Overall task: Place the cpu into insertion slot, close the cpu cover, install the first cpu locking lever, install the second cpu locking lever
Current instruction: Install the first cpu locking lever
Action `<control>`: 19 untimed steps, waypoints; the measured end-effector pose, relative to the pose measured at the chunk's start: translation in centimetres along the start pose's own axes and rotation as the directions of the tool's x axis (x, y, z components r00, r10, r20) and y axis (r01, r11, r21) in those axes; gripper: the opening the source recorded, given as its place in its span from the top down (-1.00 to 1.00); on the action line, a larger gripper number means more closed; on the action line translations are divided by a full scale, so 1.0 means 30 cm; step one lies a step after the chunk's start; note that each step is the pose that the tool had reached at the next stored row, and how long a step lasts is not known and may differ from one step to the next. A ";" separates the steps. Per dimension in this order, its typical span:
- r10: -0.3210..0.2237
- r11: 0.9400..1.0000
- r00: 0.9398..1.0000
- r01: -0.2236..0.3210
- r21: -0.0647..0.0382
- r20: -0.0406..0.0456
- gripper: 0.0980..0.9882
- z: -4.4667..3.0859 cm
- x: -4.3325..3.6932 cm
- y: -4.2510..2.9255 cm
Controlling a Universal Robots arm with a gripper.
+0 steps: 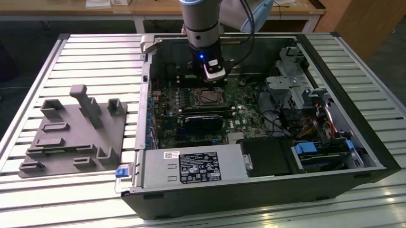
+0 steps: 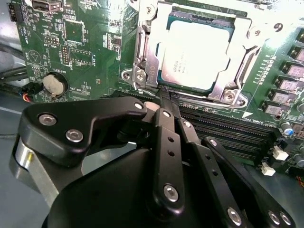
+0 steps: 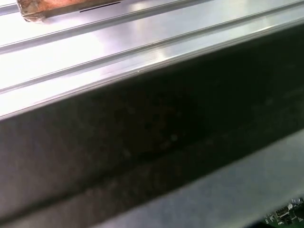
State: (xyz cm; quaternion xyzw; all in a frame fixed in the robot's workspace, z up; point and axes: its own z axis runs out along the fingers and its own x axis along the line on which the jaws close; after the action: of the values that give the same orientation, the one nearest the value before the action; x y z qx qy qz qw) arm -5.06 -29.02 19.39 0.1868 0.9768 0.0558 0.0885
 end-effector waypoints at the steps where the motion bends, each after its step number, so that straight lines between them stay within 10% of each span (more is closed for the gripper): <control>1: -0.002 1.000 1.000 0.002 0.000 0.000 0.98 0.001 0.000 0.000; 19: -0.008 1.000 1.000 0.008 -0.001 -0.001 0.98 -0.009 -0.003 0.002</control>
State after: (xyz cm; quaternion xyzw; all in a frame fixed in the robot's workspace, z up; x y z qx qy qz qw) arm -5.02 -29.02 19.67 0.1830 0.9775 0.0561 0.0883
